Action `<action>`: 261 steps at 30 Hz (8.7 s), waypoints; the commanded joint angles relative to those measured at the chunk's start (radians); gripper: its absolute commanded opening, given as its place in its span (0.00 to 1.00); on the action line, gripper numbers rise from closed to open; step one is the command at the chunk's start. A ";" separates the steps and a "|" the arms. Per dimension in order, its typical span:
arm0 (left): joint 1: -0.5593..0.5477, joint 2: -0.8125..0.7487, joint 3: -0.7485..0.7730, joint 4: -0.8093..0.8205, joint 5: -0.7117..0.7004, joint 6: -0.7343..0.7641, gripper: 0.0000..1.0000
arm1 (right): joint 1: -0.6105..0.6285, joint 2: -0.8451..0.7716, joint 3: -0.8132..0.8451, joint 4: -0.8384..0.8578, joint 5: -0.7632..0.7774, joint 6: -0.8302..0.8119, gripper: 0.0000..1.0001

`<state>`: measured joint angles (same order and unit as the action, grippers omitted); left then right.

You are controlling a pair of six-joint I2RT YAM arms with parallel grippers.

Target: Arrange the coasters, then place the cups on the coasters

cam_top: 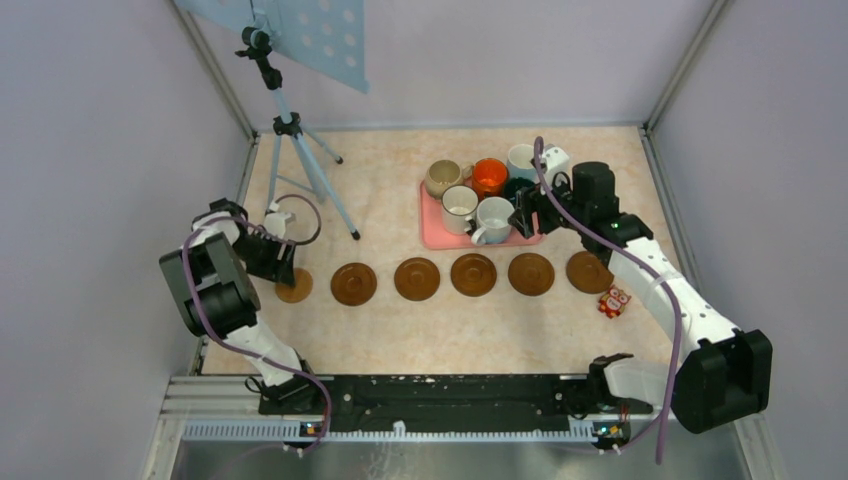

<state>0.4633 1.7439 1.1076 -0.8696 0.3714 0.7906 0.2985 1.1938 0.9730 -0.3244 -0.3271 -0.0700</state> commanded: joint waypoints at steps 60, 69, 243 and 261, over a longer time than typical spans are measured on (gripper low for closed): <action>-0.361 -0.531 0.088 0.267 -0.013 -0.523 0.99 | -0.005 0.362 0.156 -0.004 0.343 0.145 0.52; -0.361 -0.555 0.064 0.274 -0.024 -0.531 0.99 | -0.004 0.440 0.182 0.036 0.341 0.162 0.50; 0.120 -0.284 0.425 0.072 -0.056 -0.864 0.99 | 1.005 1.168 0.921 0.673 0.760 0.191 0.00; 0.163 -0.255 0.477 0.082 -0.047 -0.884 0.99 | 1.037 1.204 0.903 0.674 0.766 0.206 0.00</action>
<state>0.6186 1.4845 1.5536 -0.8150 0.3008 -0.0807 1.3266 2.3970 1.8198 0.2413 0.4068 0.1249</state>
